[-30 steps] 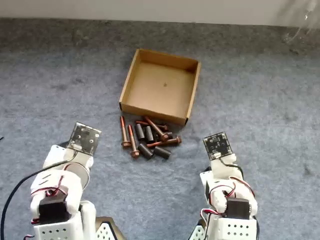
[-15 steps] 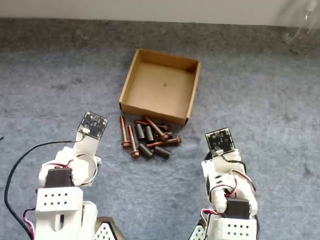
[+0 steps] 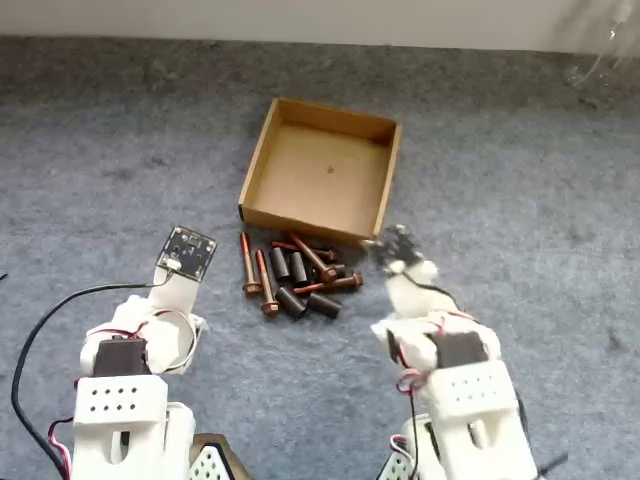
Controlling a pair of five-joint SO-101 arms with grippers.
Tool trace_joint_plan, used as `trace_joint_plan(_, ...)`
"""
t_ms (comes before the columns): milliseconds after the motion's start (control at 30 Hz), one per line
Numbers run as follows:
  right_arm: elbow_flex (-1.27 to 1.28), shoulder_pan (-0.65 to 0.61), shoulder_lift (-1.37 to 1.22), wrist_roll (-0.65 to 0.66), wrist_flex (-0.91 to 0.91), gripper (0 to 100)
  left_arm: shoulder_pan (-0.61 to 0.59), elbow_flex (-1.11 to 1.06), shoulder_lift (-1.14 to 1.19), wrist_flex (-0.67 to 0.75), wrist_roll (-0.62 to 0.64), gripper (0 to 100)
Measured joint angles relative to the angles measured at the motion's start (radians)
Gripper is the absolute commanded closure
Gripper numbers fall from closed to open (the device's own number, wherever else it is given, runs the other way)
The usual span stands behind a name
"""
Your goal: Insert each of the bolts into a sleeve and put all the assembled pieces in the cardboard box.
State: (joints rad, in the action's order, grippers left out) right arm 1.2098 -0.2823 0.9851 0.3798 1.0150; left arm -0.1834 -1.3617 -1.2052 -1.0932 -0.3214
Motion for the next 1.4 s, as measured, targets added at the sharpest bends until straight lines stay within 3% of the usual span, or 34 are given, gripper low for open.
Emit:
trace_joint_plan(267, -0.281, -0.253, -0.341, -0.029, 0.072, 87.0, 0.0, -0.008, 0.0, 0.0, 0.009, 84)
trace_joint_plan(467, -0.565, -0.33, -0.614, -0.086, 0.109, 87.0, 0.0, -0.008, 0.0, 0.0, 0.009, 84)
trace_joint_plan(800, -0.727, -0.359, -0.933, -0.055, 0.107, 87.0, 0.0, -0.02, 0.0, 0.0, 0.009, 84)
trace_joint_plan(1233, -0.732, -0.364, -0.954, -0.018, 0.012, 86.5, 0.0, -0.02, 0.0, 0.0, 0.009, 84)
trace_joint_plan(1400, -0.677, -0.364, -0.954, 0.008, 0.003, 80.7, 0.0, -0.02, 0.0, 0.0, 0.009, 84)
